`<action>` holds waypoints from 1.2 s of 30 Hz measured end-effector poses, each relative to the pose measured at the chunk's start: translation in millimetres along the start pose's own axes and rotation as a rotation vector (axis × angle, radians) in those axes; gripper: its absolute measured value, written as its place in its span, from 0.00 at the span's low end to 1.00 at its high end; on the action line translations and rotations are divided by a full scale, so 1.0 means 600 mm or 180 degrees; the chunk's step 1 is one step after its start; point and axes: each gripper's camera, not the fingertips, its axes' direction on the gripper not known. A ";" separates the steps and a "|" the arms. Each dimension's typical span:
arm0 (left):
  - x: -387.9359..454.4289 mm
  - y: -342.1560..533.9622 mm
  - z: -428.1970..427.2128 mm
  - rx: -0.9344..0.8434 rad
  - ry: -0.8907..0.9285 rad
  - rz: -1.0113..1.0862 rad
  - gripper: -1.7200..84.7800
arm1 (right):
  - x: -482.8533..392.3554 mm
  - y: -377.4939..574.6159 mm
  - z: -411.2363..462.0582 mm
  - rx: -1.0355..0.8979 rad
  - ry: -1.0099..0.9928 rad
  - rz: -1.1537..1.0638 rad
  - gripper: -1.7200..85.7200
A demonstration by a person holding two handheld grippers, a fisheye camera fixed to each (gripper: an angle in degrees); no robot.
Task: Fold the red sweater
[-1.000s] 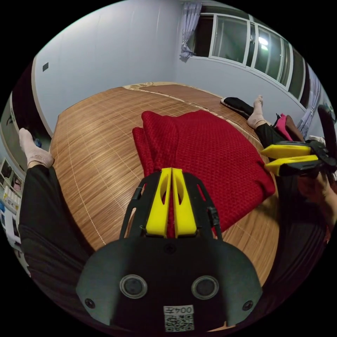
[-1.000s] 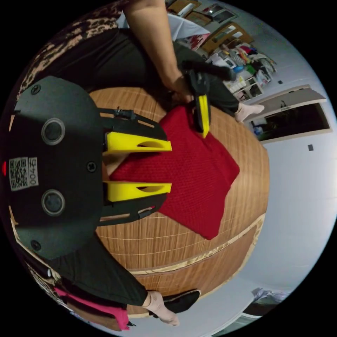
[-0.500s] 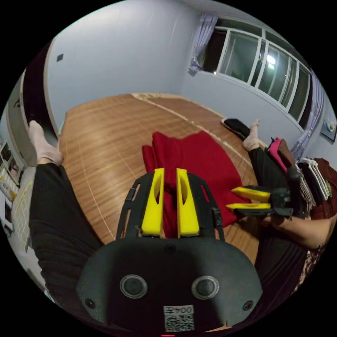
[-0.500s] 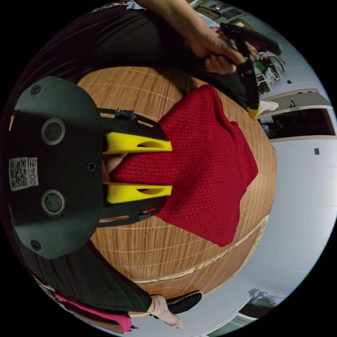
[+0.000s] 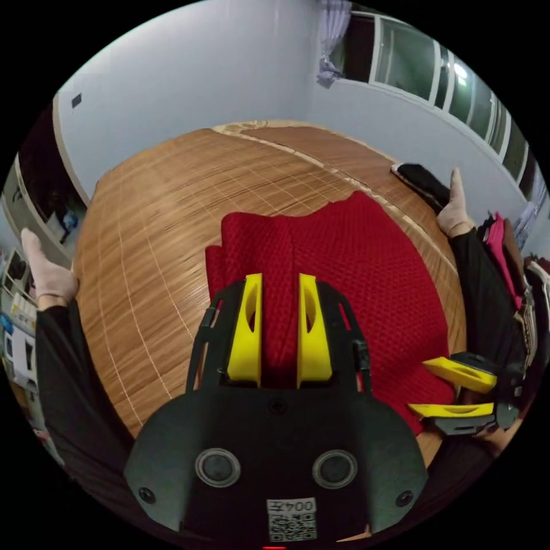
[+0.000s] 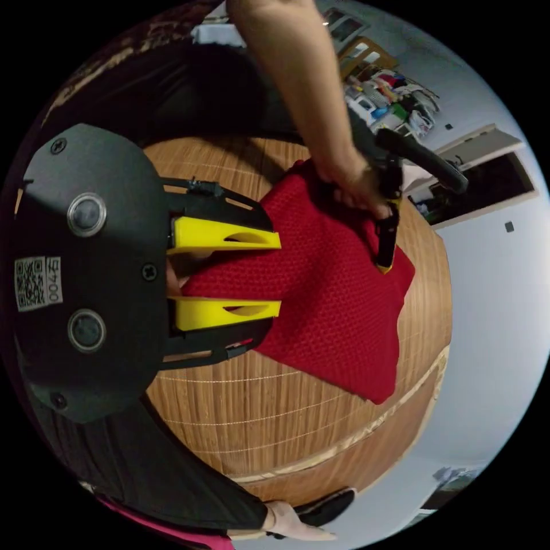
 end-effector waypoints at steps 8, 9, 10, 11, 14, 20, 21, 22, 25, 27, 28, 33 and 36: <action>0.001 0.012 -0.021 0.0140 0.0115 0.0008 0.13 | 0.322 -0.032 -0.086 0.0483 -0.1712 0.1548 0.26; 0.004 0.012 -0.024 0.0149 0.0092 0.0021 0.13 | 0.365 -0.047 -0.071 0.0395 -0.1898 0.1666 0.26; 0.006 0.013 -0.026 0.0154 0.0083 0.0026 0.13 | 0.382 -0.055 -0.061 0.0344 -0.1971 0.1713 0.27; 0.006 0.013 -0.029 0.0162 0.0082 0.0027 0.13 | 0.410 -0.070 -0.041 0.0214 -0.2028 0.1749 0.27; -0.003 0.014 -0.037 0.0179 0.0194 -0.0027 0.13 | 0.450 -0.096 0.010 -0.0101 -0.2086 0.1758 0.28; -0.004 0.015 -0.053 0.0201 0.0218 -0.0045 0.13 | 0.476 -0.100 0.060 -0.0111 -0.2414 0.1736 0.19; -0.004 0.015 -0.056 0.0205 0.0223 -0.0050 0.13 | 0.471 -0.104 0.051 -0.0065 -0.2277 0.1607 0.17; -0.005 0.015 -0.058 0.0207 0.0232 -0.0055 0.13 | 0.466 -0.106 0.043 -0.0030 -0.2191 0.1530 0.16; -0.011 0.015 -0.065 0.0228 0.0309 -0.0101 0.13 | 0.418 -0.121 0.004 0.0028 -0.1197 0.1016 0.12; -0.011 0.013 -0.070 0.0223 0.0285 -0.0128 0.13 | 0.408 -0.122 0.021 0.0016 -0.0967 0.0887 0.12; -0.011 0.012 -0.071 0.0220 0.0275 -0.0125 0.13 | 0.411 -0.122 0.023 0.0013 -0.1003 0.0911 0.12; -0.010 0.008 -0.085 0.0226 0.0263 -0.0112 0.12 | 0.419 -0.083 -0.042 0.0337 -0.0975 0.1204 0.13; -0.007 0.001 -0.092 0.0196 0.0233 -0.0081 0.12 | 0.376 -0.067 -0.099 0.0757 -0.0698 0.0963 0.14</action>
